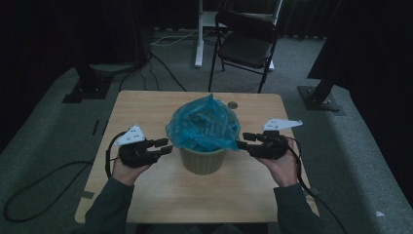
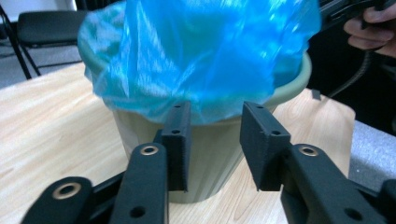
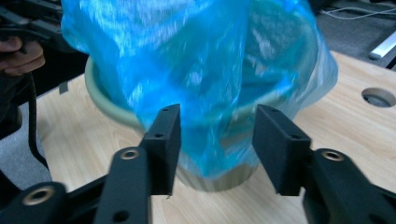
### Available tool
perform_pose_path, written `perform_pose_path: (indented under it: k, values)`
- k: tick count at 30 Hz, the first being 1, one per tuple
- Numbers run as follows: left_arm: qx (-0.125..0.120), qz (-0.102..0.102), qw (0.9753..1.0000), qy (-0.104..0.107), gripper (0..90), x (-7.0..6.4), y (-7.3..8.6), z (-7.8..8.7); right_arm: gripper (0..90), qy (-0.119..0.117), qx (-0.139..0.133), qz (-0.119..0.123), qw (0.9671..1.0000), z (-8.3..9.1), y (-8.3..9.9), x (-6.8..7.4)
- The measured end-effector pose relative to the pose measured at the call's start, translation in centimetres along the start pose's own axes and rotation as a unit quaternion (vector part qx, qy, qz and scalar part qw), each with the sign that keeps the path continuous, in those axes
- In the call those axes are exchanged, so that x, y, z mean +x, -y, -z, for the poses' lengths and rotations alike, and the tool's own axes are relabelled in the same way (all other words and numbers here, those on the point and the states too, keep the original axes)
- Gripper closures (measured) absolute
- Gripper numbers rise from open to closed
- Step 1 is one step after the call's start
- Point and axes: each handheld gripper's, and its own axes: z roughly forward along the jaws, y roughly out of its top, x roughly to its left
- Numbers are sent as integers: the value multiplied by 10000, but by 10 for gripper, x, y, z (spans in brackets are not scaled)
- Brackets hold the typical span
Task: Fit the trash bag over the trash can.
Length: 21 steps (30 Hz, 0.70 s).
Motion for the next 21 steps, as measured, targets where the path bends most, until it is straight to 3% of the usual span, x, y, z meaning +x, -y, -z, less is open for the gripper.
perform_pose_path:
  k: [4,10,14,17,21]
  values:
    - [-44,-4,10000,55,571,1,-6,2,452,-83,3,-48,10000,-4,-7,0]
    - [-140,-57,9994,307,500,3,-23,-3,409,-141,111,-81,9998,-18,-21,-3]
    - [-157,58,9990,410,498,9,-29,-12,383,-273,215,-103,9993,-28,-27,-6]
    - [-91,94,9987,483,556,10,-29,-19,383,-339,391,-123,9986,-35,-29,-7]
    - [22,-19,9989,477,722,3,-27,-24,580,-485,508,-4,9975,-39,-27,-4]
